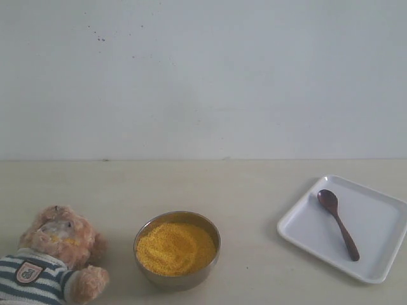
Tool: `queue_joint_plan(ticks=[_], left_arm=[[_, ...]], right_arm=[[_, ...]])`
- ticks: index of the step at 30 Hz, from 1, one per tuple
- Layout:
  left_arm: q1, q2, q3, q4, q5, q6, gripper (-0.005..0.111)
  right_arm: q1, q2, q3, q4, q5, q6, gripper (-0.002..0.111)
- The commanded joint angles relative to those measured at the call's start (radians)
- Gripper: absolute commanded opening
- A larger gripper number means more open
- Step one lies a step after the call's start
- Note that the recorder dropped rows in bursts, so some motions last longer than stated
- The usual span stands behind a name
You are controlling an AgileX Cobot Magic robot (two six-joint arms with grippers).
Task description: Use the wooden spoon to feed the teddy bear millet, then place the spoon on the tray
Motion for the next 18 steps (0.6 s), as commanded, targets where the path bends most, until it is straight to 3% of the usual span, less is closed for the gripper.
queue_joint_plan(ticks=[1, 16, 18], left_arm=[[-0.006, -0.070, 0.053, -0.005, -0.008, -0.033, 0.004], [-0.006, -0.108, 0.045, -0.027, 0.085, -0.137, 0.004], [-0.006, -0.108, 0.035, 0.025, 0.085, -0.205, 0.004]], right_arm=[[-0.004, -0.006, 0.000, -0.001, -0.006, -0.001, 0.000], [-0.004, -0.006, 0.000, -0.001, -0.006, -0.001, 0.000], [-0.004, -0.006, 0.000, -0.001, -0.006, -0.001, 0.000]])
